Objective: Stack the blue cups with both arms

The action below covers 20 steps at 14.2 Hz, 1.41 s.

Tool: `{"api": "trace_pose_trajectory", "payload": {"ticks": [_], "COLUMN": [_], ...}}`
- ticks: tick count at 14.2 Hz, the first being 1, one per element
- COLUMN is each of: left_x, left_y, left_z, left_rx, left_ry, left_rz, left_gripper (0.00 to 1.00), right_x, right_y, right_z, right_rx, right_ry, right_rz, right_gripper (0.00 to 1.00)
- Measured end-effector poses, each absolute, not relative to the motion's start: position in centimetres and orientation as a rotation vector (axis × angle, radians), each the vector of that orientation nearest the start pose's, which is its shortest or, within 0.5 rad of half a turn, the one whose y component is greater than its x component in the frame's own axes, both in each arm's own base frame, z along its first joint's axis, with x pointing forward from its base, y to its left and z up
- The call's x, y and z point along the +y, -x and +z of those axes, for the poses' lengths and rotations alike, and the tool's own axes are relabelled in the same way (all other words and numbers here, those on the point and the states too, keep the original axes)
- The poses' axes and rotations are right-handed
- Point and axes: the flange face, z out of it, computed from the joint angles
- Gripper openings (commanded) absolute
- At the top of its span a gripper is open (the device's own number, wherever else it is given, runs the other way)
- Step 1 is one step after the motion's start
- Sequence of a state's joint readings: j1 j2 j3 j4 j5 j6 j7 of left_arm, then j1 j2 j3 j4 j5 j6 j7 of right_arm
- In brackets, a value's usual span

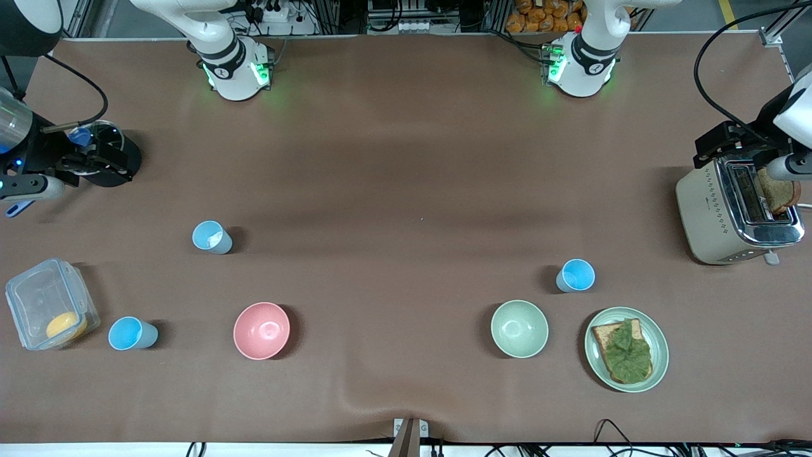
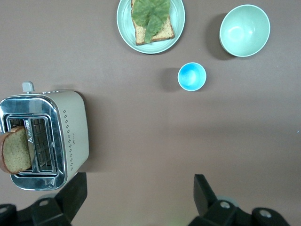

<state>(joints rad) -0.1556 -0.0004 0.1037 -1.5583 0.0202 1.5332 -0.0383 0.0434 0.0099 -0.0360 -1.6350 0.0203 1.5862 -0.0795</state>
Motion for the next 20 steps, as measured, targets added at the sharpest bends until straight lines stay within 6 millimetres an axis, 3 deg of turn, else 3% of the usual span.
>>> {"api": "trace_pose_trajectory", "payload": {"ticks": [13,16,20], "left_x": [-2.2,-1.7,0.9], "left_y": [-55.1,-55.5,-56.6], "left_z": [62.6,61.7,59.0], "left_rx": [0.007,-0.012,-0.089], "left_ry": [3.120,3.117,3.106], "left_rz": [0.040,0.066,0.163], "left_gripper": [1.00,1.00,1.00], "right_x": [0.7,0.7,0.7], "right_y": [-55.6,-56.0,-57.9], "right_z": [58.3,55.5,50.0], "right_rx": [-0.137,-0.132,-0.115], "right_ry": [3.114,3.104,3.091], "right_rz": [0.135,0.272,0.411], "right_gripper": [1.00,1.00,1.00]}}
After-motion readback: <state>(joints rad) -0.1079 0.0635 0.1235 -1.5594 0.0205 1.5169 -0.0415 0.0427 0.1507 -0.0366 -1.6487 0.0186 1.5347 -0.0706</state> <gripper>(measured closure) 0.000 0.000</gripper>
